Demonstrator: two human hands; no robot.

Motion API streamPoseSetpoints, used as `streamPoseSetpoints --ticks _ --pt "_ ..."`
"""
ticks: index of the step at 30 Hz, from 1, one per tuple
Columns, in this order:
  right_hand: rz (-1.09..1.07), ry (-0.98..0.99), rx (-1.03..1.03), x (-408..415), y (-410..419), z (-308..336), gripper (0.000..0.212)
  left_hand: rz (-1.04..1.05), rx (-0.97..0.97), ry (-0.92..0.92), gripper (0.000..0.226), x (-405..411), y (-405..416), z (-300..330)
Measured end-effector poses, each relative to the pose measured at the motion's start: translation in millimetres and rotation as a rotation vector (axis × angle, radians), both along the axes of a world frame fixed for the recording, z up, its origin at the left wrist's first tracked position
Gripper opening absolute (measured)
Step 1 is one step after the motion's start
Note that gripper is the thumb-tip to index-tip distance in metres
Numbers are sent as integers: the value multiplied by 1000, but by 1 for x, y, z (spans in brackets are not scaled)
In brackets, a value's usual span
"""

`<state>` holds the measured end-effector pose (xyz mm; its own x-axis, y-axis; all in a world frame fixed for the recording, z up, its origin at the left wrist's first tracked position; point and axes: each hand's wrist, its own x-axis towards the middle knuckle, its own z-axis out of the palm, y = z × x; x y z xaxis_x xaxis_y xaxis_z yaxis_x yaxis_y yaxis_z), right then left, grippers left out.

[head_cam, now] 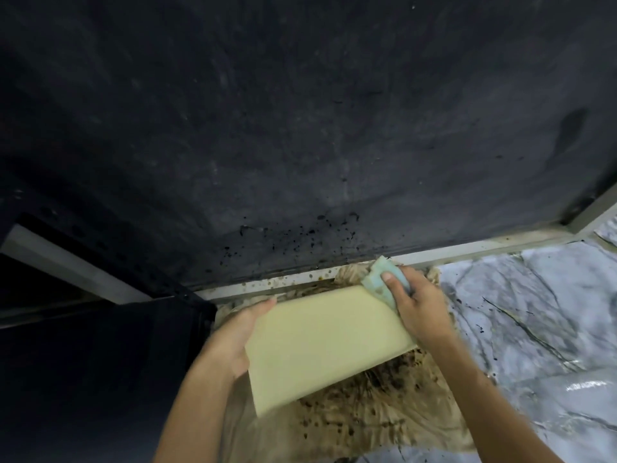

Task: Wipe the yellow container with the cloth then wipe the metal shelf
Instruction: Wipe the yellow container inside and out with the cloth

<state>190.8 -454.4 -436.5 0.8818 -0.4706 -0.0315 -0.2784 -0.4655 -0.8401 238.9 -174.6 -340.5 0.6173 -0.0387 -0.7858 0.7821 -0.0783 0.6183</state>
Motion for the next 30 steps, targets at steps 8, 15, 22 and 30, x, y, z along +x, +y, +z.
streamPoseSetpoints --ticks 8,15,22,30 --pt "-372 -155 288 -34 -32 0 32 -99 192 -230 58 -24 -15 9" --pt "-216 -300 632 -52 -9 81 44 -292 174 -344 43 -59 -8 1" --pt "47 -167 468 -10 78 60 26 -350 186 -489 60 -68 -4 -11" --pt "441 264 -130 11 104 31 61 -432 213 -553 74 -71 -1 -18"
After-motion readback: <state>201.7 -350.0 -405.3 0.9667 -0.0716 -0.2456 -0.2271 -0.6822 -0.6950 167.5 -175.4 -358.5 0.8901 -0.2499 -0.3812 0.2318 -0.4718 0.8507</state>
